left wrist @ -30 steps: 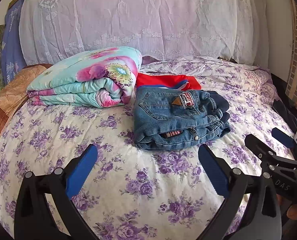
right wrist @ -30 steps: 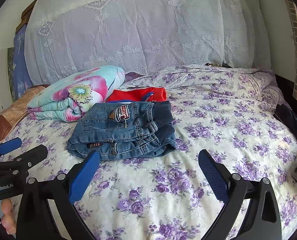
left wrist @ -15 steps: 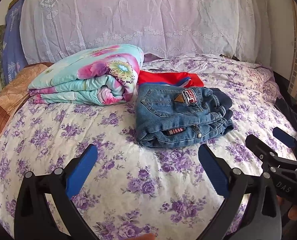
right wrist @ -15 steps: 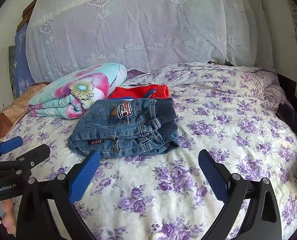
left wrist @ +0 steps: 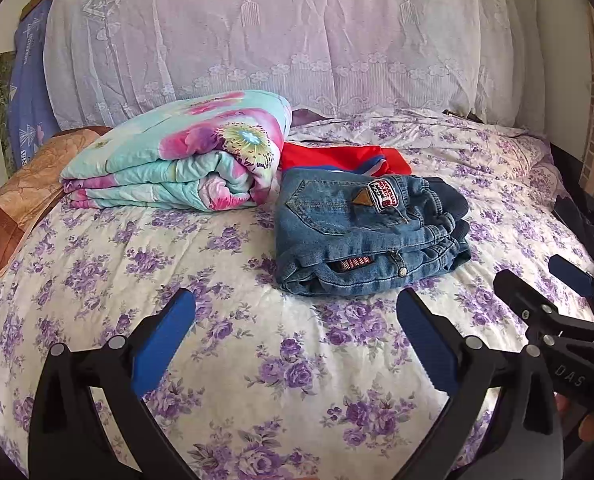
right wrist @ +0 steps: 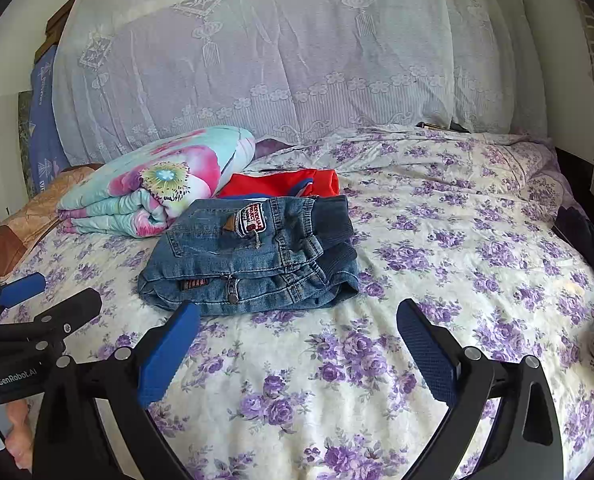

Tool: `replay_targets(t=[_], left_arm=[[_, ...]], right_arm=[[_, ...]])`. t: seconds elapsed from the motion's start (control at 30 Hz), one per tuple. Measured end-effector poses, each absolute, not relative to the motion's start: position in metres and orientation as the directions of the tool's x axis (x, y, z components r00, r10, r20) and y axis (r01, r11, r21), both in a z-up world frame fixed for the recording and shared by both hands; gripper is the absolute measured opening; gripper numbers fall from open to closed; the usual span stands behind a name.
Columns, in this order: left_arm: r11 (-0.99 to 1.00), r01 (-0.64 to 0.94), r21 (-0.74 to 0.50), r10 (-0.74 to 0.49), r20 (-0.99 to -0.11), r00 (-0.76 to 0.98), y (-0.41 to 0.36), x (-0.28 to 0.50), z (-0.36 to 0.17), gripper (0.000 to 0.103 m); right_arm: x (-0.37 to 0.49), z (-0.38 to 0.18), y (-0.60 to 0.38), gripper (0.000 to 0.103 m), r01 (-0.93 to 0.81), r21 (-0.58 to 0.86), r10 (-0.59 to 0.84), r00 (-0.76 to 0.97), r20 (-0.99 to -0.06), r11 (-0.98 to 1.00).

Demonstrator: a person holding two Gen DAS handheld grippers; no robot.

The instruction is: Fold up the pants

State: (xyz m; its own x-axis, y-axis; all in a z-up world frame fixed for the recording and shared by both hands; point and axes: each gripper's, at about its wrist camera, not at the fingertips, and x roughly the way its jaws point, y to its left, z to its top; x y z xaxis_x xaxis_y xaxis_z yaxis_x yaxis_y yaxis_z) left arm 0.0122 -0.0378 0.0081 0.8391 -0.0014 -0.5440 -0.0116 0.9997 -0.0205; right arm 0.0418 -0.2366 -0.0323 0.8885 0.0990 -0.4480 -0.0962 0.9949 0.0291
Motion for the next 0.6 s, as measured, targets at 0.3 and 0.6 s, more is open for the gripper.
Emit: replay_targets(t=[0.3, 0.6], left_arm=[[1.0, -0.009, -0.018, -0.002, -0.523, 0.852, -0.0365, 0.0094, 0.0106, 0.098], [0.999, 0.0, -0.039, -0.022, -0.553, 0.833, -0.0373, 0.0125, 0.0071, 0.098]], right_arm=[[0.0416, -0.0326, -0.236, 0.1, -0.095, 0.029, 0.098, 0.889, -0.448, 0.995], [0.0421, -0.0339, -0.2349, 0.1, -0.101, 0.025, 0.101, 0.886, -0.452, 0.995]])
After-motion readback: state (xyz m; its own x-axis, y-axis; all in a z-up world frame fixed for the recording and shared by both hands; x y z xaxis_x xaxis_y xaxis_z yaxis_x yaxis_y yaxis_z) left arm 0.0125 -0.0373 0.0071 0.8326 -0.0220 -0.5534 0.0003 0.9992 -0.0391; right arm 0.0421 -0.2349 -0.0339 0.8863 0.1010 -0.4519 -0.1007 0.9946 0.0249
